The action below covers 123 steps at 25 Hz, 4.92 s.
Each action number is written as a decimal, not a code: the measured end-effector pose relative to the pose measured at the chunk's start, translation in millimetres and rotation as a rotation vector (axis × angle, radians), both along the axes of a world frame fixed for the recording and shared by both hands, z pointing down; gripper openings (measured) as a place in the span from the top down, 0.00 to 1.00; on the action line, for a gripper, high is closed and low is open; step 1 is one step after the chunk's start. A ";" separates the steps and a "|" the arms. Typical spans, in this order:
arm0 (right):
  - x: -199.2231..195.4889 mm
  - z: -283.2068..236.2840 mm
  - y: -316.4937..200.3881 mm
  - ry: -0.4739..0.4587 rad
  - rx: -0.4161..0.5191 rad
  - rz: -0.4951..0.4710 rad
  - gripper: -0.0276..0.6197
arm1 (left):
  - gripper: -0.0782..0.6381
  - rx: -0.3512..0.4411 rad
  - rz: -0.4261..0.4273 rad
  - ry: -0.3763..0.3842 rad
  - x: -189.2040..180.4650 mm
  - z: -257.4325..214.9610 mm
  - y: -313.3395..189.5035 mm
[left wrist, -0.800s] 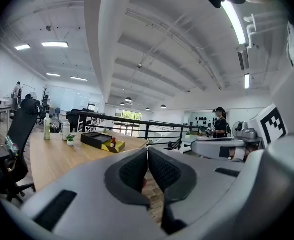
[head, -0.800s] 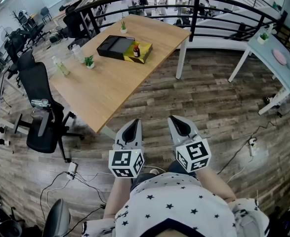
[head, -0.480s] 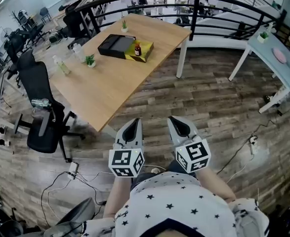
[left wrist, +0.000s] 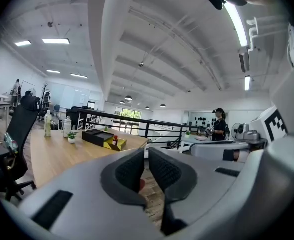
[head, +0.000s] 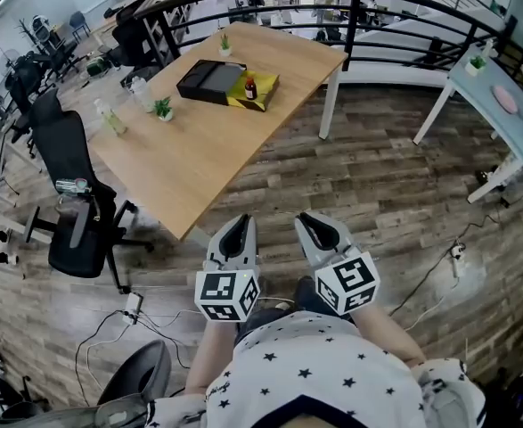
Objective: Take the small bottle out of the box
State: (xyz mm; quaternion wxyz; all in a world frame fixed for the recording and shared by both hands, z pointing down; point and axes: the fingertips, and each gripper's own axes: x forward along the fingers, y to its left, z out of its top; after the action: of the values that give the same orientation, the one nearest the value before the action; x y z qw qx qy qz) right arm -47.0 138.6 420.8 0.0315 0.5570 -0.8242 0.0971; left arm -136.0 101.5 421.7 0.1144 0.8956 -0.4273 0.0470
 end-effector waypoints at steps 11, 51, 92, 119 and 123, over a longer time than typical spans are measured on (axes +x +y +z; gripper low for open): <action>31.4 2.3 -62.7 -0.015 -0.010 -0.037 0.77 | 0.74 -0.013 -0.013 0.009 28.6 2.6 -59.2; 129.3 18.5 -384.8 0.039 -0.077 -0.362 0.60 | 0.65 -0.050 -0.341 0.041 112.4 12.8 -333.9; 50.4 152.0 -636.4 0.257 -0.213 -0.286 0.64 | 0.65 -0.186 -0.328 0.017 23.0 73.0 -487.3; 83.2 67.9 -551.1 0.250 -0.083 -0.302 0.74 | 0.65 -0.118 -0.372 0.033 61.4 48.9 -417.7; 96.5 53.0 -515.2 0.238 -0.071 -0.310 0.74 | 0.65 -0.106 -0.385 0.038 73.9 45.1 -392.6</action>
State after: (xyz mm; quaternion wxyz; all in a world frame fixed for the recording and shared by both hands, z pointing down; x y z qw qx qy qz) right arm 49.6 -376.6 473.8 0.1628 0.4297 -0.8866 0.0537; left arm -62.1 -291.1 466.8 0.1764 0.7908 -0.5854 0.0299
